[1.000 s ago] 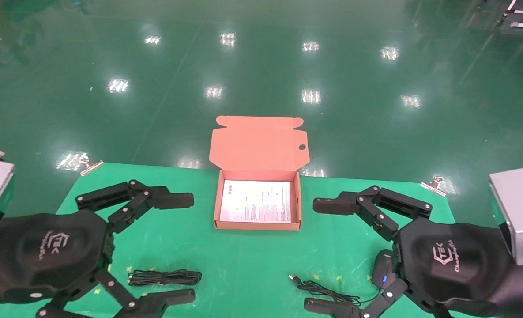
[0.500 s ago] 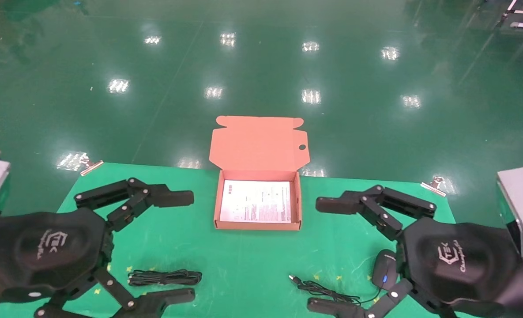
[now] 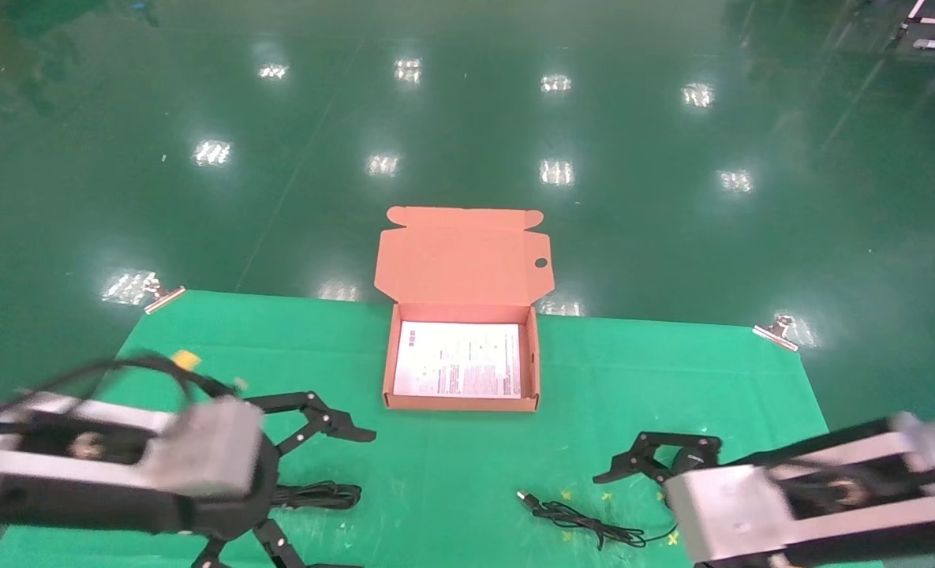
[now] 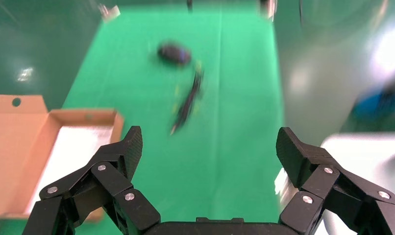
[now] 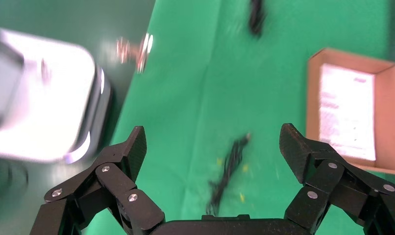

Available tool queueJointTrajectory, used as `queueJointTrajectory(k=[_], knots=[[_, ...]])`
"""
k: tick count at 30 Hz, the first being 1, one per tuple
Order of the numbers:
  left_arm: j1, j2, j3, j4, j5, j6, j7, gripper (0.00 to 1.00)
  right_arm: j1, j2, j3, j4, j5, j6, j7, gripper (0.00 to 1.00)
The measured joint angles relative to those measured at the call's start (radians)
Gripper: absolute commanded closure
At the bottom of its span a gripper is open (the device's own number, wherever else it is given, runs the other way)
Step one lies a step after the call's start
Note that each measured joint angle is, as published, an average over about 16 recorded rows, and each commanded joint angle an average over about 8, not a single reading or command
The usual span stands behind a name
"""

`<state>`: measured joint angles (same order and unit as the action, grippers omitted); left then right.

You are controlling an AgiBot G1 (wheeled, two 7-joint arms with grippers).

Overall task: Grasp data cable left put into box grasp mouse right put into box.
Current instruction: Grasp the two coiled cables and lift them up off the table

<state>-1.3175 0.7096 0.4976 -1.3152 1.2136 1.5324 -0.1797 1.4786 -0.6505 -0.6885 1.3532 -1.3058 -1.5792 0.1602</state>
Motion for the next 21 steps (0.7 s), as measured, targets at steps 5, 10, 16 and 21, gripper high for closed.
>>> queueJointTrajectory(k=[5, 10, 16, 21], knots=[[-0.069, 0.057, 0.088, -0.006, 0.203, -0.009, 0.037, 0.00, 0.116, -0.062, -0.177, 0.000, -0.167, 0.005, -0.033, 0.00], [-0.096, 0.109, 0.163, 0.000, 0.376, -0.036, 0.063, 0.00, 0.181, -0.129, -0.325, -0.001, -0.336, 0.027, -0.015, 0.00], [-0.084, 0.164, 0.223, 0.047, 0.517, -0.091, 0.058, 0.00, 0.191, -0.197, -0.442, -0.002, -0.534, 0.076, 0.071, 0.00], [-0.063, 0.205, 0.248, 0.115, 0.591, -0.149, 0.037, 0.00, 0.159, -0.236, -0.491, -0.007, -0.660, 0.133, 0.167, 0.00]])
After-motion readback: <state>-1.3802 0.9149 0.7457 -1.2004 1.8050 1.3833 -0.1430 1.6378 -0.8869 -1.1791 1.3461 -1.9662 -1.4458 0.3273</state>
